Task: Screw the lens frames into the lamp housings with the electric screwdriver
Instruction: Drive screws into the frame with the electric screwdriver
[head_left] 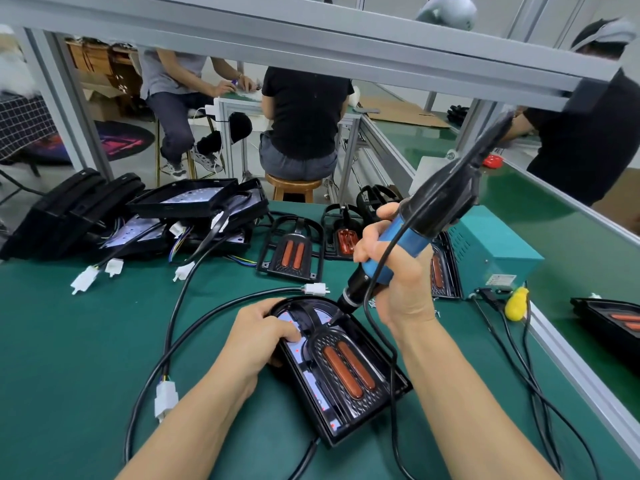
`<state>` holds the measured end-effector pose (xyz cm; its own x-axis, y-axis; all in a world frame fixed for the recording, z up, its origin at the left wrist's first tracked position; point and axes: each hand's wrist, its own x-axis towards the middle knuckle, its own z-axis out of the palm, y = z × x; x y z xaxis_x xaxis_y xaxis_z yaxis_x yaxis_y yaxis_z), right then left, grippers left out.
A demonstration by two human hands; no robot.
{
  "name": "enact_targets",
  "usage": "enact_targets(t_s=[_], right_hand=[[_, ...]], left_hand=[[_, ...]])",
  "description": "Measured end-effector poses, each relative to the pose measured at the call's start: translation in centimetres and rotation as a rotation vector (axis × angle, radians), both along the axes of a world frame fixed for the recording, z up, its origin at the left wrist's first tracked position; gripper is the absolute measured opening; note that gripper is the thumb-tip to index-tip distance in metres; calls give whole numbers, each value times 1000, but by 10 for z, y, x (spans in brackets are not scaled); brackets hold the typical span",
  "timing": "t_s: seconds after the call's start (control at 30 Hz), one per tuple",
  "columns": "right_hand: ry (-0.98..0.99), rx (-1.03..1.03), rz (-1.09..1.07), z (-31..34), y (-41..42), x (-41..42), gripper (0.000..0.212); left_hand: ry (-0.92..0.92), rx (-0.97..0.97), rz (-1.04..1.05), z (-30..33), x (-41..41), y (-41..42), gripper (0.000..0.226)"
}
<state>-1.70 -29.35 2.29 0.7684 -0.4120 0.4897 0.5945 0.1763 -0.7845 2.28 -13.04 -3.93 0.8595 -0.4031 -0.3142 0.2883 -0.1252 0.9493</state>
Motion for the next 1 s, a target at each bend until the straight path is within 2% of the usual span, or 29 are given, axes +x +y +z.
enact_targets(t_s=[0.13,0.27,0.37,0.43,0.5,0.6,0.67,0.73,0.77,0.83,0.9,1.0], right_hand=[[-18,157,-118,4,-6,-6,39],[-54,339,-128,20,-23,-21,34],[-93,383,-148,34,-39,-41,33],[-137,370,-184,41,-51,-57,27],[-169,324,-254,44,-64,-74,17],[-196,263,-370,39,-81,-94,8],[-189,269,-397,32,-90,-104,5],[-173,307,-407,27,-94,-112,4],[-163,318,-413,25,-95,-115,4],[-153,335,-424,23,-94,-120,3],[-151,360,-410,22,-92,-126,5],[-140,367,-396,19,-89,-135,6]], left_hand=[[4,-15,-2,1,-2,1,35],[16,-21,20,2,-2,2,39],[43,-47,117,1,-4,3,40],[-18,34,148,0,-6,8,36],[-174,269,112,5,-5,14,43],[-484,733,58,16,-2,21,61],[-758,763,127,27,-9,16,55],[-1033,605,136,43,-22,-2,34],[-1131,530,65,51,-30,-16,25],[-1211,485,-207,63,-44,-53,16],[-1191,591,-477,62,-51,-93,19],[-1097,818,-709,51,-50,-136,26]])
